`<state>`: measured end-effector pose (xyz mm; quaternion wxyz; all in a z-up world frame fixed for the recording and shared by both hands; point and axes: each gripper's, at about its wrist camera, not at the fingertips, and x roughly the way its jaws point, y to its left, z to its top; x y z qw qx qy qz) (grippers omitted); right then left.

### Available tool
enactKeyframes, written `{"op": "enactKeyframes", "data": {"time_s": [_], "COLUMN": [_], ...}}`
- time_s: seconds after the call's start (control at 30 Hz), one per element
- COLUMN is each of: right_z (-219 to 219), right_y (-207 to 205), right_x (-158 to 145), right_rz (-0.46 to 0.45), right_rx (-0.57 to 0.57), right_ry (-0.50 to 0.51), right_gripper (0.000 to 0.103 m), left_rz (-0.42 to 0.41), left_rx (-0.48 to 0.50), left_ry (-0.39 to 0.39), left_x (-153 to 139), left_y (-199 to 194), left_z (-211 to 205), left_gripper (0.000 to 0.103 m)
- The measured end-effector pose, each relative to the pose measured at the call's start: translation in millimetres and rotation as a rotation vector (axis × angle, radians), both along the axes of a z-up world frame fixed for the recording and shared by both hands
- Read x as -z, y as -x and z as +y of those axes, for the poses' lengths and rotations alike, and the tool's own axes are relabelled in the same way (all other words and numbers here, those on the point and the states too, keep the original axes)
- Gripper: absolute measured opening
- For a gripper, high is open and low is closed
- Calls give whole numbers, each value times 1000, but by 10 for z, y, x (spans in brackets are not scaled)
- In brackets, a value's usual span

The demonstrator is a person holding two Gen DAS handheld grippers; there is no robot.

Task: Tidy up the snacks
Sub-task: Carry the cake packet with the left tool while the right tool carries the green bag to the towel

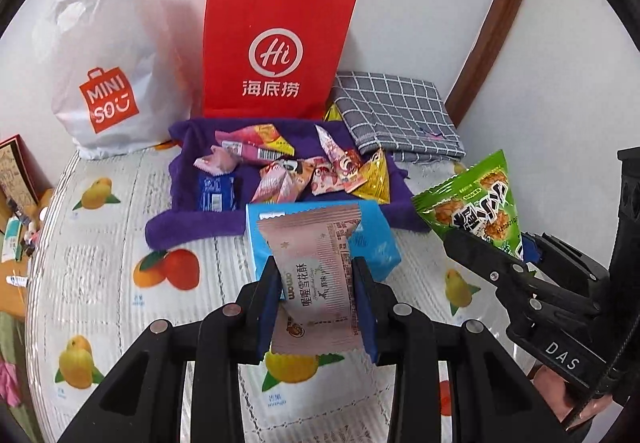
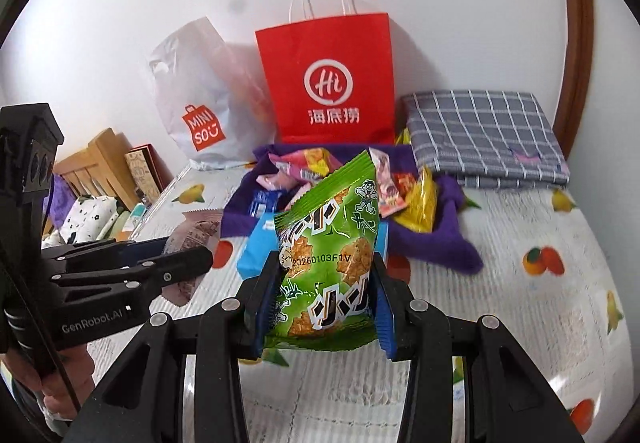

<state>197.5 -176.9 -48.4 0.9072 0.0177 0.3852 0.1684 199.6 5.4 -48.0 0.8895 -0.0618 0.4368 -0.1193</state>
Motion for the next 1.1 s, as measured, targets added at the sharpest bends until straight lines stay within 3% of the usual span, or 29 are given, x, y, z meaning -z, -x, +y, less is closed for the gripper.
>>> {"op": "enactKeyframes", "data": {"time_s": [1.1], "right_z": [-25], "right_y": [-587], "right_x": [-199], "right_rz": [-39], "right_rx": [11], "right_ry": [13], "right_gripper": [41], "left_rz": [-39], "left_rx": [-17], "left_ry": [-19], "left_x": [-255], "left_y": [-437], "left_z": [56], "left_gripper": [33]}}
